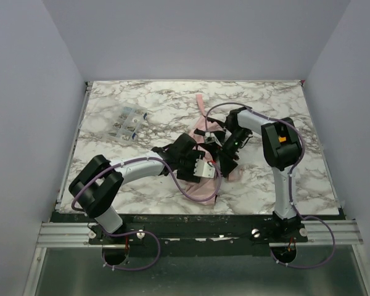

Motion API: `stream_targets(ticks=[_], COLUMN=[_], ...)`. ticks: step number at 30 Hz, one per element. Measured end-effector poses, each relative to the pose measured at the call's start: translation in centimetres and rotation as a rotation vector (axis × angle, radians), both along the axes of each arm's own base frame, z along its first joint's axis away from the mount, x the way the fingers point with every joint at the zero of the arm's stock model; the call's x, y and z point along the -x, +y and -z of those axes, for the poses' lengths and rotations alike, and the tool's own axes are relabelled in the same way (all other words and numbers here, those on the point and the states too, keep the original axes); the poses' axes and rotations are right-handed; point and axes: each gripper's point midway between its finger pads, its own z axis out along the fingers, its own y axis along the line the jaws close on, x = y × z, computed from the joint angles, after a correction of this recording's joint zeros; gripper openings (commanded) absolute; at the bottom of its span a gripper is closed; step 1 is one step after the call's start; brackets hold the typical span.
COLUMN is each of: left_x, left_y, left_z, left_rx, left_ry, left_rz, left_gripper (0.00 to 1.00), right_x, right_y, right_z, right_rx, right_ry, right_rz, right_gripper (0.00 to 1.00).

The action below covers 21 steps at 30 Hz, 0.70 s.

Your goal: Put away the umbrella

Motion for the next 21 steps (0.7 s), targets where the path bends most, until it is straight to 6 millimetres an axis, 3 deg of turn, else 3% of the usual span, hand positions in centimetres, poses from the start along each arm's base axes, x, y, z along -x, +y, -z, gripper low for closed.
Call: stream_targets(ticks=[3,11,14,16,17,19,21], left_x=[0.0,0.0,-0.1,-0.1,-0.1,-0.3,-0.5], left_y=[0.1,0.0,0.1,0.1,0.1,-0.1,-0.3], left_z=[0.3,0.5,0.5,0.3,0.2,-0.2,-0.5], left_rx=[-0.022,-0.061,-0.06,-0.061,-0.059,-0.057,-0.054], left_ry=[0.01,0.044,0.047,0.057,0.065,0.089,0.117], left_rz=[0.002,0.004,0.001,-0.011,-0.02,-0.047,-0.079], left_gripper=[0.64,0.63,0.63,0.63,0.63,0.63,0.64], right_x=[-1.2,-3.8,-4.8,-5.3,-5.4,-5.0,-3.2], right_y=[-0.6,-2.8,-4.0,-4.4,-4.4,-4.3,-3.5], right_z=[-1.6,-6.4,-8.2,-9.9,-11.2,-13.4,-15.0], right_rx=[-0.034,-0.099,-0.122,-0.169,-0.214,-0.298,-0.415], right_ry=[-0.071,-0.26,-0.331,-0.397,-0.45,-0.53,-0.601], right_rz=[0.024,0.096,0.137,0.16,0.167,0.177,0.147], right_gripper=[0.66,0.67,0.77,0.92,0.99,1.0,1.0])
